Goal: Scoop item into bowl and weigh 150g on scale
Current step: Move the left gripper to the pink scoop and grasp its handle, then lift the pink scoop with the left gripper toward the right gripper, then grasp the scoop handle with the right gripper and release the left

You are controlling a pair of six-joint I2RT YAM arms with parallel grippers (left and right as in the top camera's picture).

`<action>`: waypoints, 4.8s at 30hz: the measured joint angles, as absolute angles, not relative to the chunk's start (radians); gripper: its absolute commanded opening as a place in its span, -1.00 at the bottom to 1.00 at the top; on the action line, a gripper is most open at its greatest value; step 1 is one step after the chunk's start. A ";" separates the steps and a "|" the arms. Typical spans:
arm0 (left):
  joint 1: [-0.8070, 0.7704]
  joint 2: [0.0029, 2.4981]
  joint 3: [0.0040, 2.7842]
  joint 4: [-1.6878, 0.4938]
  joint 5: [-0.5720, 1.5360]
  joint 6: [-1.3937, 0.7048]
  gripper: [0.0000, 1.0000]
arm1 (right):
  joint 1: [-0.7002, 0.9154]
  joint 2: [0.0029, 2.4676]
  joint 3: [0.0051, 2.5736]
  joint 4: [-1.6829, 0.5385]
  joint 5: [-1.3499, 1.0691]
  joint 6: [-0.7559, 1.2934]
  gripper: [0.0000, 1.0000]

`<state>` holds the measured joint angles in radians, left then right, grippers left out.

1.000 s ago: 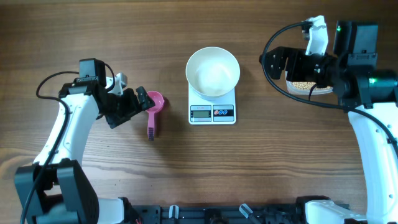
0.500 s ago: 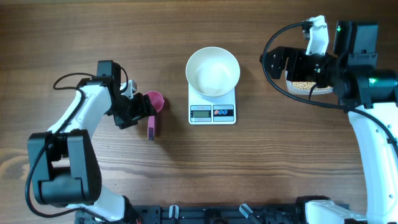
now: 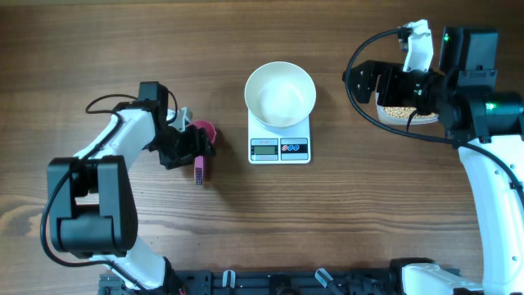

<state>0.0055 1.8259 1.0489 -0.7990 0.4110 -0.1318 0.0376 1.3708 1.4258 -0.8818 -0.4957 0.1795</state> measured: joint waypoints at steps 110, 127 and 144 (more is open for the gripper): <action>-0.560 1.595 1.274 0.501 0.400 -1.659 -0.89 | 0.077 1.371 1.426 -0.301 -0.948 1.298 -0.53; -0.560 1.595 1.274 0.502 0.385 -1.659 -0.81 | 0.078 1.371 1.426 -0.306 -0.911 1.298 -0.91; -0.544 1.595 1.274 0.502 0.450 -1.509 1.00 | 0.056 1.371 1.426 -0.413 -0.717 1.121 -0.91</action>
<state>-0.5438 1.5951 1.2743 0.5022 0.4503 -1.5093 0.0555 1.3712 1.4258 -0.4129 -0.7166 1.1210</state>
